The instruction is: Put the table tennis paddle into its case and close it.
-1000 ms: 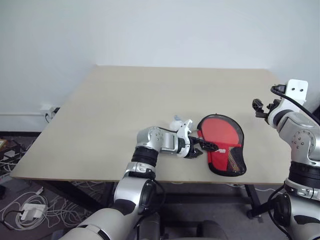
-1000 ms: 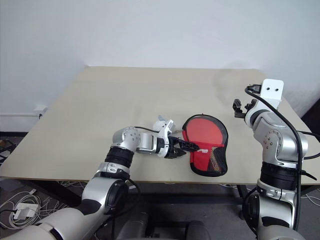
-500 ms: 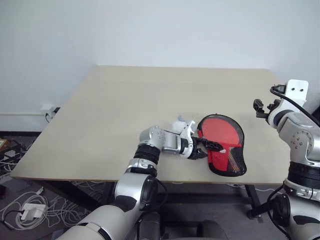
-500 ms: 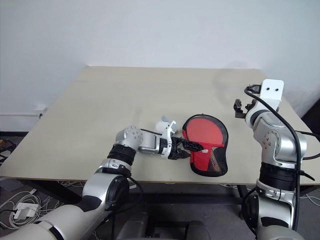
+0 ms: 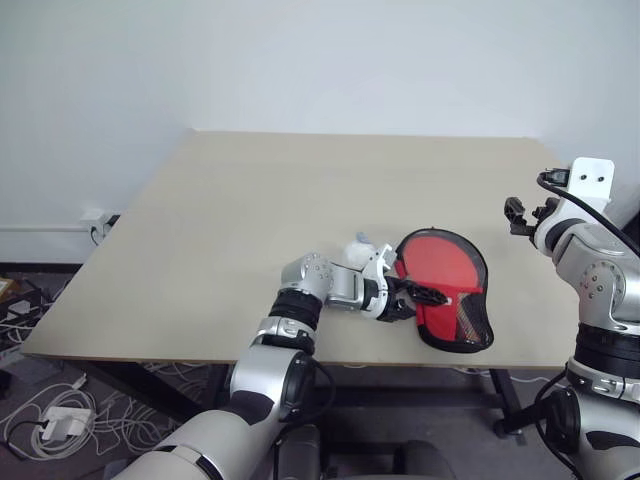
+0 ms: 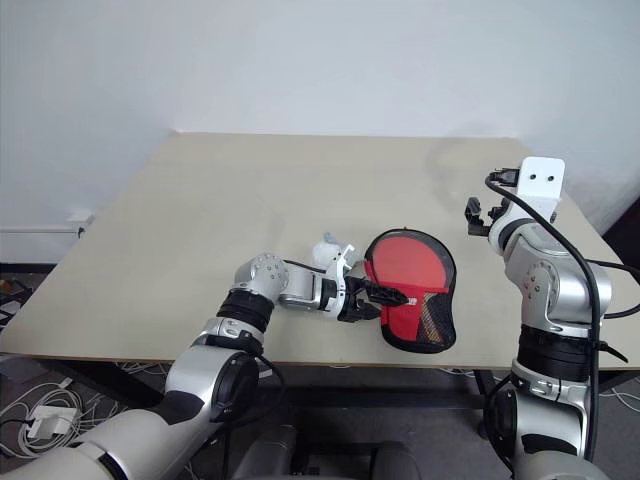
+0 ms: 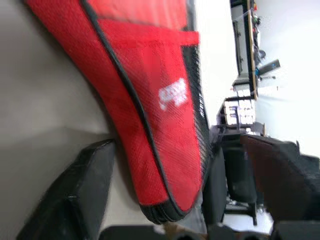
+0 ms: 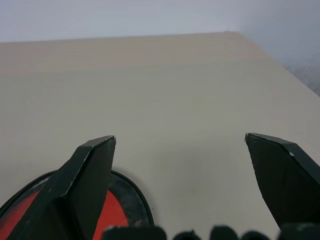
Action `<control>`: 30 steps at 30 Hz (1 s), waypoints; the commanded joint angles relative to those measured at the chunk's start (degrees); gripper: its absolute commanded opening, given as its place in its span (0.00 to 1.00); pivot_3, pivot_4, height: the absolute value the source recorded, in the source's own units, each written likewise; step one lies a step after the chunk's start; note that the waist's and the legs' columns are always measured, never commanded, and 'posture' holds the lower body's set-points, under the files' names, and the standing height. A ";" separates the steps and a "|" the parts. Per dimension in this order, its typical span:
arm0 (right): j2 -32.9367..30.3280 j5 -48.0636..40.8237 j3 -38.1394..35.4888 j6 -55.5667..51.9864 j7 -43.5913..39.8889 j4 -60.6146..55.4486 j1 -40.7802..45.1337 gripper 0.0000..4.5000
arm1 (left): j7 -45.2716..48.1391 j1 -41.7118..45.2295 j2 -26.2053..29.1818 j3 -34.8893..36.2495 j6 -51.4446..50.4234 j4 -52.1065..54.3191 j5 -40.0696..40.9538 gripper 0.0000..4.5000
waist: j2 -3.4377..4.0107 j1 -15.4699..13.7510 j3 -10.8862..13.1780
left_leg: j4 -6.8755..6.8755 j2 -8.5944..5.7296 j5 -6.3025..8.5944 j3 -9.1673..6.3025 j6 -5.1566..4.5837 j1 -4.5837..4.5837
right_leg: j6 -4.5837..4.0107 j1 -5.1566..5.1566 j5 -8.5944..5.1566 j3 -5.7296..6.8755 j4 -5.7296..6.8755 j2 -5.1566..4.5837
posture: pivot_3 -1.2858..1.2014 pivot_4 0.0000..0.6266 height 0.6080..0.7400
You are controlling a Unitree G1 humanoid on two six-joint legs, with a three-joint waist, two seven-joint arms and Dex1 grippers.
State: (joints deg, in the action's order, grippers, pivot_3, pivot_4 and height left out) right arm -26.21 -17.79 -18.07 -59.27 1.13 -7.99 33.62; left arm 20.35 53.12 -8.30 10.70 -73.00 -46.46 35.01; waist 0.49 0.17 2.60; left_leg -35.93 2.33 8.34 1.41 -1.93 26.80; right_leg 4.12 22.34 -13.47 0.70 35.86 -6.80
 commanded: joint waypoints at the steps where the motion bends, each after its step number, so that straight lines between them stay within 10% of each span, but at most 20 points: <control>1: -0.43 0.99 -1.09 0.42 0.49 -2.64 1.12 1.00 | -0.05 2.06 -8.36 1.61 1.32 -1.31 1.89 0.64 | 0.00 0.00 0.00 | 0.00 0.00 0.00 0.00 0.00 0.00 | 0.00 0.00 0.00 0.00 0.00 0.00 | 0.52 0.00 0.81; 7: -0.24 0.95 -1.46 -0.16 0.91 -2.68 1.25 1.00 | 0.97 2.19 -8.57 2.11 1.72 -3.13 2.66 0.17 | 0.00 0.00 0.00 | 0.00 0.00 0.00 0.00 0.00 0.00 | 0.00 0.00 0.00 0.00 -0.01 0.00 | 0.52 0.00 0.81; 15: 0.03 0.99 -1.42 -0.57 1.43 -3.29 1.36 1.00 | 2.19 2.43 -8.45 1.75 1.28 -3.37 4.00 0.01 | 0.00 -0.01 0.00 | 0.00 0.00 0.00 0.00 0.00 0.00 | 0.00 0.00 0.00 0.00 0.00 0.00 | 0.52 0.00 0.81; 30: 1.33 1.88 0.17 -0.19 2.07 -4.34 1.10 1.00 | -5.67 0.49 -3.41 6.42 -13.82 6.74 6.27 0.01 | 0.00 0.03 0.01 | 0.01 0.00 0.00 -0.02 0.00 0.02 | 0.01 0.03 0.00 0.00 0.01 0.00 | 0.52 0.00 0.81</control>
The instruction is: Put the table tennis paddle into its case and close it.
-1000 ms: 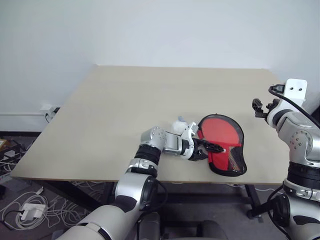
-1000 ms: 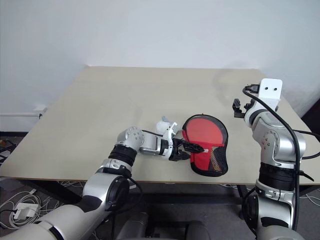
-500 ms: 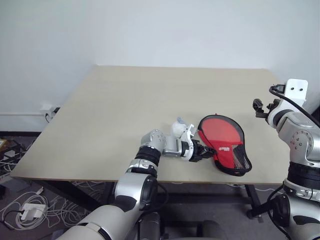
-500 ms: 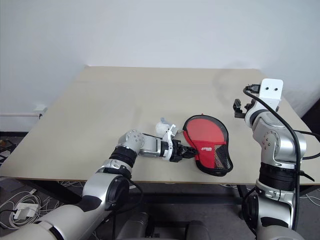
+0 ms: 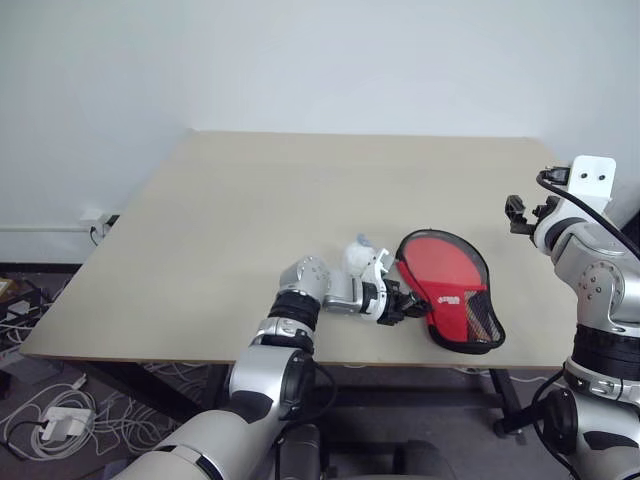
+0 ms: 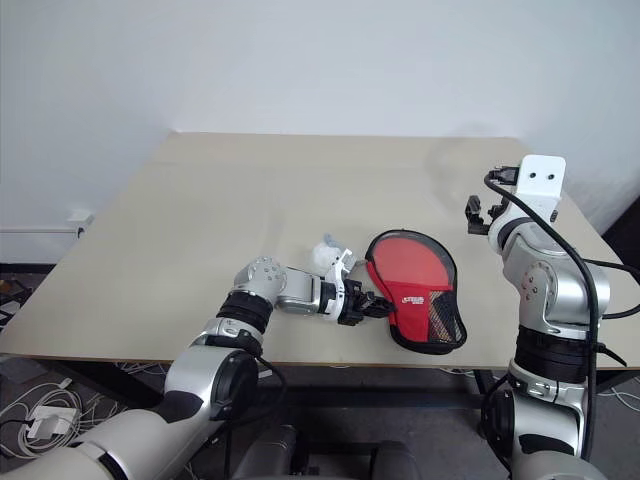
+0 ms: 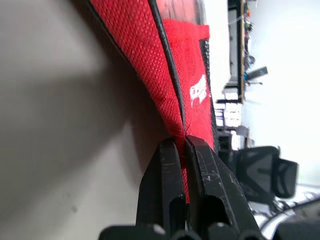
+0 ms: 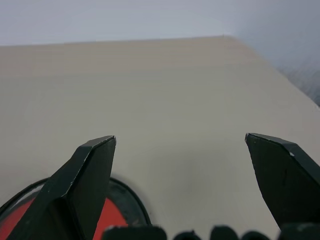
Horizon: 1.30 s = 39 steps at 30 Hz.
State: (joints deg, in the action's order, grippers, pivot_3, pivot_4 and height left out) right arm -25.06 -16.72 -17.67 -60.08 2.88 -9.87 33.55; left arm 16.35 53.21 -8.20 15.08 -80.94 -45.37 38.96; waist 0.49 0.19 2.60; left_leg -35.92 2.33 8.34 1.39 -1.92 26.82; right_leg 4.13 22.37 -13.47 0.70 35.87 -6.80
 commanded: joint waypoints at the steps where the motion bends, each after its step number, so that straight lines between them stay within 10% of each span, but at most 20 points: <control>1: 0.25 0.89 -0.11 0.62 0.23 -2.56 1.25 1.00 | -2.45 -0.49 -3.17 2.23 -8.15 8.19 2.35 0.01 | 0.00 0.01 0.00 | 0.01 0.00 0.00 0.00 0.00 0.00 | 0.00 0.00 0.00 0.00 0.00 0.00 | 0.52 0.00 0.81; 14: 1.17 1.83 1.52 -0.25 -0.23 -3.09 1.87 1.00 | -14.62 -8.05 7.64 -9.48 -11.56 17.95 26.05 0.01 | 0.04 0.08 -0.01 | 0.06 0.00 0.00 -0.04 0.01 -0.02 | 0.02 -0.02 0.02 -0.01 0.00 0.01 | 0.52 0.00 0.81; 29: 0.90 1.91 3.37 -2.82 -0.65 -4.72 2.11 1.00 | -39.87 -15.02 6.72 -15.72 -11.56 17.32 55.88 0.01 | 0.02 -0.36 -0.01 | -0.02 -0.04 -0.01 -0.07 0.02 -0.01 | -0.03 -0.05 0.01 0.01 0.00 0.00 | 0.52 0.00 0.81; 39: 1.54 1.64 4.09 -3.24 -1.46 -3.66 2.62 1.00 | -47.97 -15.32 11.27 -19.86 -7.57 16.83 67.27 0.60 | 0.02 -0.34 -0.02 | -0.01 -0.04 -0.01 -0.07 0.03 -0.01 | -0.04 -0.04 0.01 0.01 0.00 0.01 | 0.52 0.00 0.81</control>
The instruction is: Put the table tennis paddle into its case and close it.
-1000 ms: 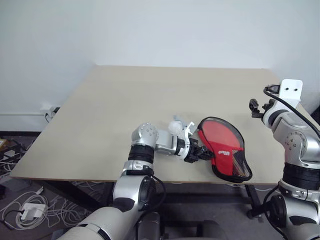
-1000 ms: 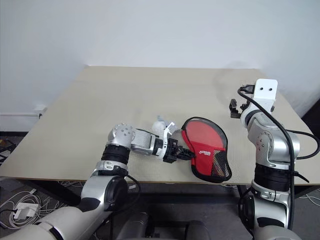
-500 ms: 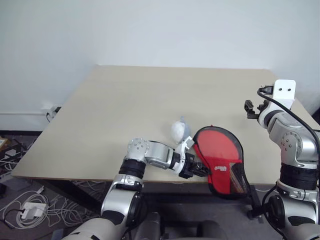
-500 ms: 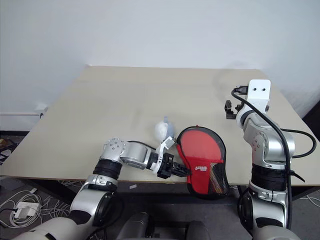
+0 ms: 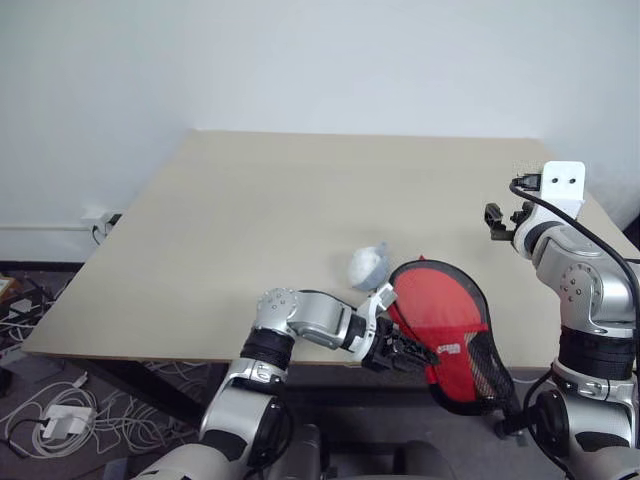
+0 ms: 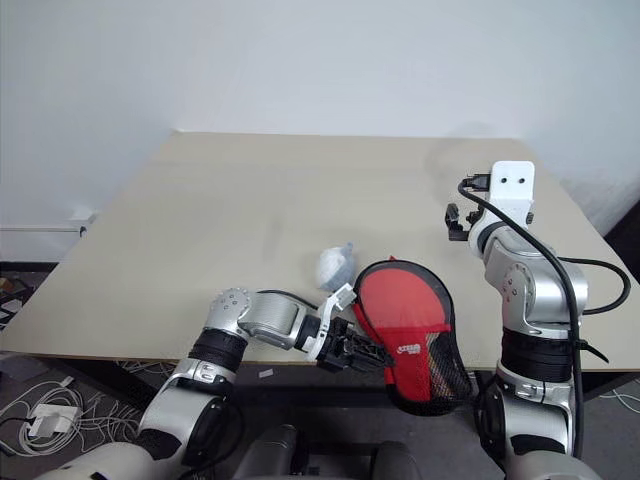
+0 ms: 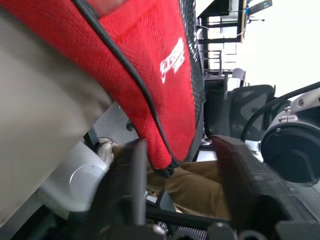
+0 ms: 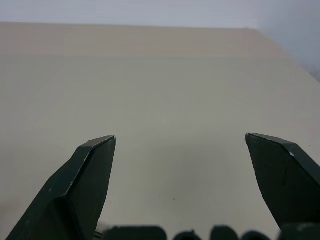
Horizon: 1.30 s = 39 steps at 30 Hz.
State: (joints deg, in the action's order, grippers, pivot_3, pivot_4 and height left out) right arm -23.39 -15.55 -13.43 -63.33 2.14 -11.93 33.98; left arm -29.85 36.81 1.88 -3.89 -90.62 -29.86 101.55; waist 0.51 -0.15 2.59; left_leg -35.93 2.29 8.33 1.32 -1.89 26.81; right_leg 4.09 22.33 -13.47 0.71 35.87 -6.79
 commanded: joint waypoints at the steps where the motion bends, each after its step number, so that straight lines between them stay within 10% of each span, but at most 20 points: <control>1: -0.18 0.51 0.05 -0.11 -0.81 -1.65 2.11 1.00 | -1.40 1.48 2.35 -1.47 2.52 1.61 6.40 0.60 | 0.00 -0.01 0.00 | 0.00 0.00 0.00 0.00 0.00 0.00 | 0.00 0.00 0.00 0.00 0.00 0.00 | 0.52 0.00 0.81; 11: -0.55 0.60 -0.03 1.16 -2.17 -1.53 2.18 1.00 | 13.07 4.53 18.08 -4.27 1.92 18.17 6.84 0.60 | 0.01 0.00 -0.01 | 0.11 0.00 -0.05 0.06 0.10 0.00 | -0.02 0.05 0.01 0.00 0.00 0.00 | 0.52 0.00 0.81; 17: -0.07 -2.11 -2.89 0.84 -4.84 0.62 4.28 1.00 | 39.49 5.58 24.26 -13.66 13.79 39.80 -25.31 0.60 | 0.03 -0.08 -0.02 | 0.32 0.00 -0.12 0.29 0.21 -0.03 | -0.02 0.06 0.03 -0.02 -0.05 -0.05 | 0.52 0.00 0.81; 27: -1.68 -2.11 -0.04 -0.96 -9.01 3.82 7.02 1.00 | 57.07 3.92 21.85 -30.26 37.36 38.81 -60.67 0.60 | 0.06 0.08 -0.01 | 0.94 0.14 -0.29 0.56 0.41 -0.21 | -0.10 0.20 0.06 -0.20 -0.08 0.00 | 0.52 0.00 0.81; 39: -2.61 -6.01 6.73 -14.80 -16.06 -2.40 -0.64 1.00 | 72.83 5.81 30.64 -14.21 44.43 38.29 -65.66 0.60 | 0.08 0.32 0.02 | 0.82 0.20 -0.30 0.56 0.36 -0.19 | -0.10 0.30 0.04 -0.23 -0.06 0.00 | 0.52 0.00 0.81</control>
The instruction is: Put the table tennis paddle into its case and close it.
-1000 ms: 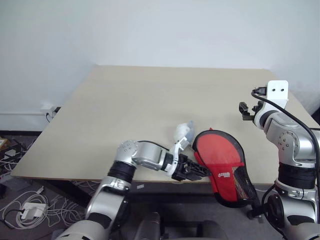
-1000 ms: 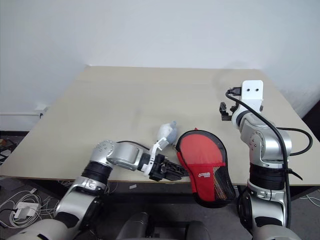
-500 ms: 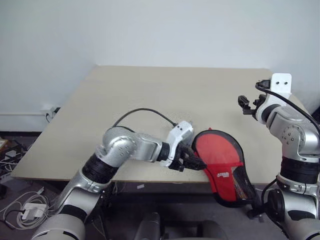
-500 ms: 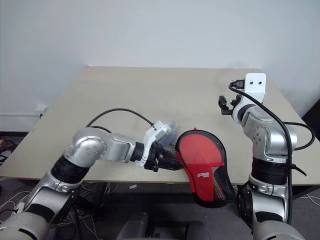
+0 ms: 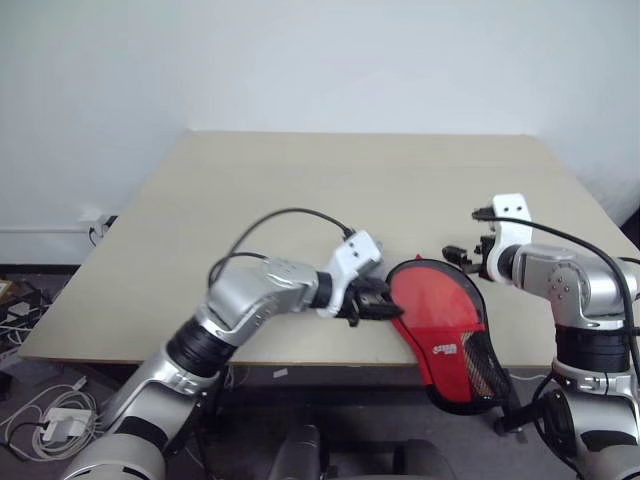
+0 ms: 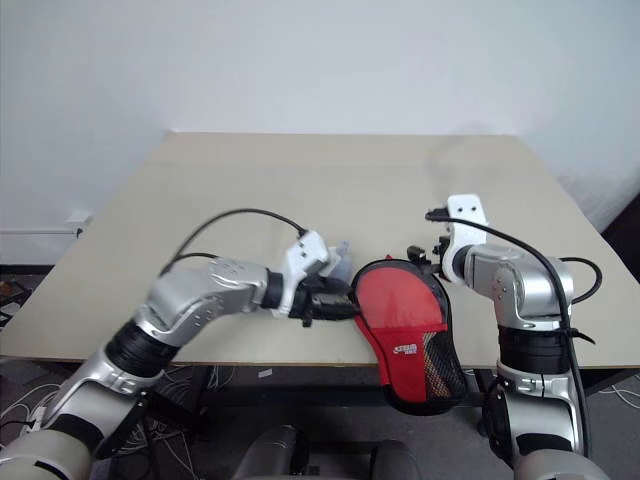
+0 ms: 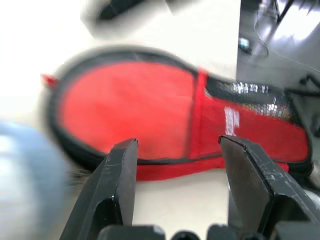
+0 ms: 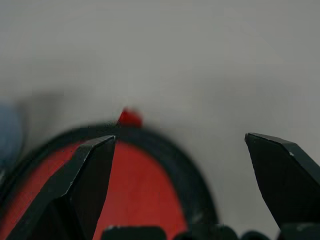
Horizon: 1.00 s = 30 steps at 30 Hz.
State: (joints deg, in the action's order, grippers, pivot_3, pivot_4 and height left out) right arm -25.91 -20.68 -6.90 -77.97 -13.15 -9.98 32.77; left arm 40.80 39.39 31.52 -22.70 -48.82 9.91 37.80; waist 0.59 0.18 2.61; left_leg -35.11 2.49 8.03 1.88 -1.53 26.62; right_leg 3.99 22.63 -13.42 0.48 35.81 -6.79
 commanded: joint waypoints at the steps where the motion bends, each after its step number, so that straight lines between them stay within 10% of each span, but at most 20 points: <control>1: 0.69 -0.85 0.52 -0.47 -0.54 -4.90 0.05 0.96 | 1.96 4.27 1.25 5.04 3.77 -4.48 -4.14 0.61 | -0.01 -0.07 -0.01 | -0.01 0.00 0.00 0.00 0.00 -0.01 | 0.01 -0.01 0.00 0.00 0.00 0.00 | 0.52 0.00 0.81; 10: 6.16 0.21 3.26 -1.31 0.88 -8.75 -4.95 0.32 | 3.94 10.10 -0.69 6.88 11.03 -19.55 -15.01 0.61 | -0.09 -0.34 -0.01 | -0.05 -0.01 0.00 -0.02 -0.01 0.01 | 0.04 -0.05 0.00 0.03 -0.01 0.00 | 0.52 0.00 0.81; 30: 14.81 3.65 0.45 21.29 5.72 -4.58 -18.12 0.32 | 8.63 8.36 -9.70 6.57 12.79 -29.41 -22.29 0.61 | -0.15 -0.32 -0.04 | -0.06 0.02 0.00 -0.08 -0.01 -0.01 | 0.05 -0.09 0.00 0.07 0.01 0.04 | 0.52 0.00 0.81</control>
State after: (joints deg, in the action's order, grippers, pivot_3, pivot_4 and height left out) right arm -11.31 -17.72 -5.71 -58.49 -7.65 -14.25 14.46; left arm 49.01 46.10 22.26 -17.22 -36.17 -19.72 16.11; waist 0.44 -0.14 2.58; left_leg -35.17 2.51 8.03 1.80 -1.54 26.61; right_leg 4.05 22.54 -13.43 0.55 35.82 -6.75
